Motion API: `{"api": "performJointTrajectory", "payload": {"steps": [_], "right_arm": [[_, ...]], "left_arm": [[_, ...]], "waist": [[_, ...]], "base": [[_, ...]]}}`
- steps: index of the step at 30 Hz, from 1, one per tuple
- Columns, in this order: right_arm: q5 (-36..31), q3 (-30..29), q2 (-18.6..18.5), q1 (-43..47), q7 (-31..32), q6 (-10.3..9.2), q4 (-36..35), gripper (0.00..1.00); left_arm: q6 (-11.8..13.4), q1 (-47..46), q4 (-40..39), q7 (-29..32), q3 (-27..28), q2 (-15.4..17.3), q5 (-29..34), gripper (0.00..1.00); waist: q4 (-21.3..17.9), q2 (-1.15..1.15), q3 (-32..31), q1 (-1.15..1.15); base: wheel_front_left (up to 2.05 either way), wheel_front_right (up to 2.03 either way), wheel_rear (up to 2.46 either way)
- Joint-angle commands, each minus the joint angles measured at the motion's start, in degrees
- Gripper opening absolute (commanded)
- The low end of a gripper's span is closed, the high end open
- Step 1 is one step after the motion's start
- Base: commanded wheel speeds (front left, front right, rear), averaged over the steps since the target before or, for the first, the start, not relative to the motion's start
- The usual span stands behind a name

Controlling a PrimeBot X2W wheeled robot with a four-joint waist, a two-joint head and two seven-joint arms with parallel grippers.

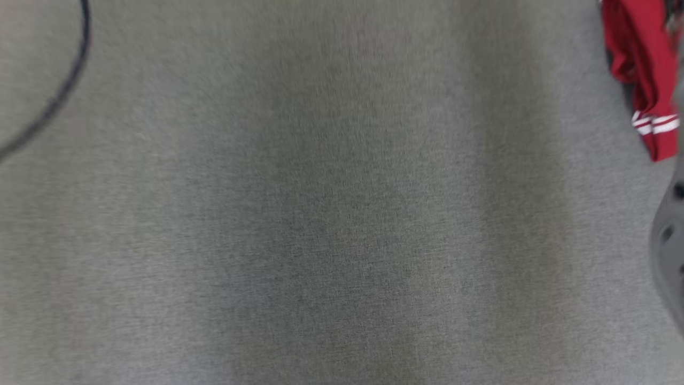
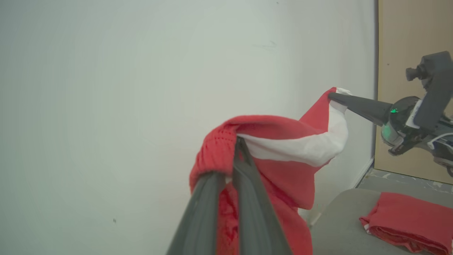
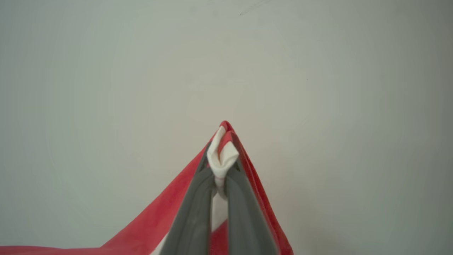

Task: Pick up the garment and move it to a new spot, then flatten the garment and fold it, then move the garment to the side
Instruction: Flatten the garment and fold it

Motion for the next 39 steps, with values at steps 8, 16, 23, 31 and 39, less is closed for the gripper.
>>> {"api": "performJointTrajectory", "payload": {"steps": [8, 16, 23, 31, 39], "right_arm": [[-6.2, -1.0, 1.5, -12.8, -4.8, -0.13, 11.1, 0.0], [-6.5, 0.9, 2.3, -13.0, -7.4, -0.13, 16.5, 0.0], [-2.3, 5.4, 2.1, -5.2, -9.9, -0.13, 14.7, 0.0], [7.2, 13.3, -3.6, 23.6, -10.1, -0.13, 0.9, 0.0], [12.6, 12.5, -8.7, 50.9, -9.0, -0.13, -11.3, 0.0]], "left_arm": [[0.1, -11.9, 7.4, -2.6, -6.7, -1.2, -4.9, 0.0], [0.1, -12.5, 10.4, -5.2, -12.8, 0.0, -9.4, 0.0], [0.1, -4.1, 6.9, -9.1, -15.8, 1.7, -14.8, 0.0], [0.1, 24.6, -5.7, -9.7, -5.6, 3.5, -11.1, 0.0], [2.0, 53.7, -13.4, -9.7, 4.2, 0.0, -1.5, 0.0]], "waist": [[-1.3, -0.02, 9.0, -0.03], [-1.4, -0.02, 10.8, -0.03], [-0.6, -0.02, 9.1, -0.03], [-0.3, -0.02, -0.6, -0.03], [0.1, -0.02, -8.4, -0.03]], "base": [[0.0, 0.0, 0.0], [0.0, 0.0, 0.0], [0.0, 0.0, 0.0], [0.0, 0.0, 0.0], [0.0, 0.0, 0.0]]}}
